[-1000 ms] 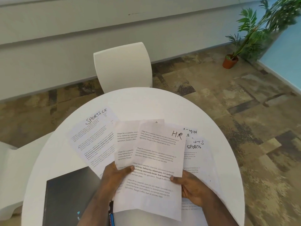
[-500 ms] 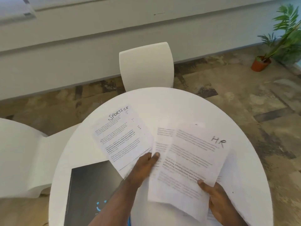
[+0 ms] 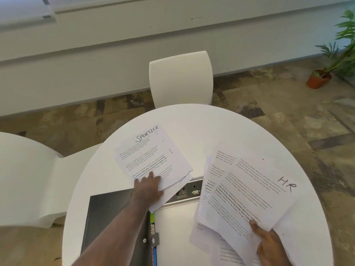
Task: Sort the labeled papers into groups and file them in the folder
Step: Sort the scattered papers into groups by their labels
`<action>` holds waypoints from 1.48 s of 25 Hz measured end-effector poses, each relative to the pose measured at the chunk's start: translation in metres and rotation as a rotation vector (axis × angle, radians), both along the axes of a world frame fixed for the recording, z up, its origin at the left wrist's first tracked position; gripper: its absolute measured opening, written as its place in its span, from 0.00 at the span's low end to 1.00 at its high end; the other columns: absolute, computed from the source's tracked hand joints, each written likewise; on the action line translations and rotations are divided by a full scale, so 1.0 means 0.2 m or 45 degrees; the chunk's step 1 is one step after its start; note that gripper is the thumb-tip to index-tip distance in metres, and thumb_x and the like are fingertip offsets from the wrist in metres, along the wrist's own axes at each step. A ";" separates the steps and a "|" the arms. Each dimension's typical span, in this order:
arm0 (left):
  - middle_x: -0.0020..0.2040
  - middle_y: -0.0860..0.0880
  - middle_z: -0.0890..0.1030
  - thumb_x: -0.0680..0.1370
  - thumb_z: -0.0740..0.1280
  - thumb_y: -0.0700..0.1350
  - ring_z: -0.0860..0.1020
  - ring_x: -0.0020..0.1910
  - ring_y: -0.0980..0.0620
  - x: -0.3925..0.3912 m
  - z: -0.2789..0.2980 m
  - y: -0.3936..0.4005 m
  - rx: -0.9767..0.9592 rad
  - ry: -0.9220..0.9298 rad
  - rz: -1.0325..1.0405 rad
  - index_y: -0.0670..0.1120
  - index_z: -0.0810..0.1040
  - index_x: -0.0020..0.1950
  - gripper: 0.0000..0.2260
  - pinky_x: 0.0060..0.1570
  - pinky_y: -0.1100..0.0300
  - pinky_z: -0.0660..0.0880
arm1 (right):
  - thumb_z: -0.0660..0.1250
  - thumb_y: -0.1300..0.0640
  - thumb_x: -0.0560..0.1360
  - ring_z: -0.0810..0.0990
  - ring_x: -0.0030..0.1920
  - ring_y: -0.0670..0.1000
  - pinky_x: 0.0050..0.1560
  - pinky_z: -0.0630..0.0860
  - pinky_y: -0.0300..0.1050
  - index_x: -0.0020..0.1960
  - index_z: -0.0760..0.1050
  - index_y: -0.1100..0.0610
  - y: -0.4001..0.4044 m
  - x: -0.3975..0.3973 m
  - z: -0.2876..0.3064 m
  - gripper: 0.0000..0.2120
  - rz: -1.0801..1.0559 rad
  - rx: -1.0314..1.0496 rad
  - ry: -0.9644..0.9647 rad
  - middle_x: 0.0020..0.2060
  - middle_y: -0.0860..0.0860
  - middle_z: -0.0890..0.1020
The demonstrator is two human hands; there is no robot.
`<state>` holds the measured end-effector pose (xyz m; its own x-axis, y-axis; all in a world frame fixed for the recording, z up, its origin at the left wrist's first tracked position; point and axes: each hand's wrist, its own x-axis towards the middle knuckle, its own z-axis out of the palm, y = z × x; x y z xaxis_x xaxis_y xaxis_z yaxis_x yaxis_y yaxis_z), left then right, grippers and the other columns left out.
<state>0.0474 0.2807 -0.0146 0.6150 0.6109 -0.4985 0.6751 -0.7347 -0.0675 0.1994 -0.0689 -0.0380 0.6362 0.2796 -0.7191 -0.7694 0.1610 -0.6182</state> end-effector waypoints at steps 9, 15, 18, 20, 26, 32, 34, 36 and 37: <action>0.45 0.42 0.83 0.82 0.58 0.45 0.80 0.44 0.38 0.02 0.27 0.08 0.155 -0.629 0.172 0.44 0.78 0.49 0.11 0.38 0.54 0.70 | 0.64 0.72 0.75 0.87 0.38 0.48 0.34 0.83 0.48 0.54 0.78 0.54 -0.02 0.00 -0.05 0.16 -0.094 -0.006 0.029 0.40 0.48 0.87; 0.40 0.37 0.82 0.82 0.60 0.43 0.79 0.39 0.34 0.05 0.50 0.19 0.240 -1.004 0.346 0.40 0.77 0.44 0.11 0.38 0.50 0.72 | 0.74 0.62 0.58 0.85 0.50 0.55 0.48 0.81 0.56 0.57 0.79 0.53 -0.03 -0.01 -0.05 0.27 -0.050 0.001 -0.015 0.49 0.51 0.87; 0.36 0.35 0.81 0.81 0.62 0.41 0.78 0.34 0.34 0.02 0.63 0.29 0.357 -1.121 0.407 0.38 0.76 0.41 0.11 0.35 0.49 0.72 | 0.77 0.58 0.51 0.87 0.45 0.51 0.46 0.82 0.52 0.57 0.79 0.54 -0.03 -0.01 -0.06 0.33 -0.015 -0.004 -0.034 0.48 0.50 0.87; 0.32 0.36 0.78 0.81 0.63 0.40 0.74 0.30 0.38 -0.01 0.72 0.35 0.417 -1.192 0.443 0.38 0.76 0.39 0.12 0.32 0.52 0.68 | 0.78 0.56 0.49 0.86 0.47 0.52 0.49 0.80 0.55 0.57 0.80 0.54 -0.04 -0.02 -0.07 0.35 -0.010 -0.025 -0.035 0.49 0.51 0.87; 0.29 0.47 0.71 0.81 0.62 0.39 0.68 0.27 0.44 0.00 0.83 0.38 0.520 -1.326 0.357 0.37 0.77 0.40 0.12 0.27 0.62 0.60 | 0.78 0.57 0.50 0.86 0.48 0.53 0.49 0.81 0.55 0.57 0.80 0.55 -0.05 -0.01 -0.09 0.34 -0.008 -0.018 -0.030 0.51 0.53 0.86; 0.47 0.44 0.86 0.80 0.59 0.49 0.83 0.43 0.37 0.16 0.60 0.14 0.325 -1.011 0.074 0.52 0.83 0.58 0.15 0.41 0.49 0.78 | 0.77 0.61 0.57 0.84 0.53 0.59 0.49 0.81 0.56 0.61 0.78 0.57 -0.05 -0.02 -0.08 0.32 -0.024 -0.003 -0.035 0.54 0.55 0.85; 0.52 0.48 0.86 0.82 0.59 0.47 0.84 0.47 0.42 0.20 0.47 0.01 0.269 -0.801 -0.050 0.56 0.79 0.65 0.15 0.43 0.53 0.78 | 0.79 0.58 0.53 0.84 0.54 0.59 0.50 0.81 0.57 0.61 0.79 0.57 -0.05 -0.01 -0.10 0.36 -0.026 -0.025 -0.048 0.55 0.56 0.85; 0.54 0.50 0.85 0.82 0.58 0.45 0.83 0.49 0.45 0.21 0.35 -0.09 0.215 -0.580 -0.120 0.56 0.76 0.68 0.17 0.44 0.55 0.76 | 0.76 0.61 0.57 0.86 0.47 0.54 0.45 0.83 0.54 0.57 0.79 0.55 -0.05 -0.01 -0.10 0.27 -0.033 -0.002 -0.064 0.49 0.52 0.87; 0.55 0.49 0.85 0.82 0.57 0.45 0.82 0.51 0.45 0.20 0.30 -0.11 0.179 -0.479 -0.135 0.56 0.75 0.68 0.17 0.45 0.55 0.75 | 0.73 0.63 0.60 0.87 0.43 0.52 0.42 0.83 0.51 0.55 0.79 0.53 -0.05 -0.01 -0.09 0.23 -0.037 0.013 -0.069 0.46 0.50 0.87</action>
<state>0.0871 0.2580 0.0450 0.8016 0.5804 -0.1434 0.5928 -0.8027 0.0647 0.1984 -0.0781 -0.0565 0.6822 0.2673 -0.6805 -0.7296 0.1894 -0.6571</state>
